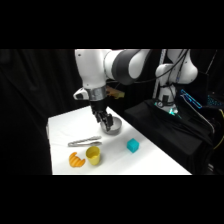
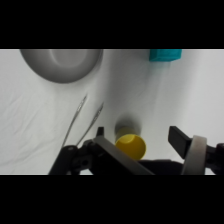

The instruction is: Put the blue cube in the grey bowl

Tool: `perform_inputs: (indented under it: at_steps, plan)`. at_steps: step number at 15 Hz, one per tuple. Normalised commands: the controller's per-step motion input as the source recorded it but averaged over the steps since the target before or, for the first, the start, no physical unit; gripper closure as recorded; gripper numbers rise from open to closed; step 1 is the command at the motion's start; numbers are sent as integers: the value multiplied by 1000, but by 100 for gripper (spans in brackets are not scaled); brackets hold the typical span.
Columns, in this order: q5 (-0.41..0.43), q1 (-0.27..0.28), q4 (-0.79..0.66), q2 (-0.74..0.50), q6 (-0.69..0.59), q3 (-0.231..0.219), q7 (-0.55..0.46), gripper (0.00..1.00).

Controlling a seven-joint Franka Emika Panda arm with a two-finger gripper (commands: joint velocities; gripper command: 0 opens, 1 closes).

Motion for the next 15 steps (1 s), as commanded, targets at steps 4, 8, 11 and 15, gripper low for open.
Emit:
perform_inputs:
  at_steps: [4,8,11,15]
  plan:
    - [-21,2,-102,-82,57,42,64,0]
    - [-23,49,-297,-243,172,63,146,0]
    - [-38,80,-379,-304,250,66,206,0]
    - [-50,65,-404,-294,290,50,217,0]
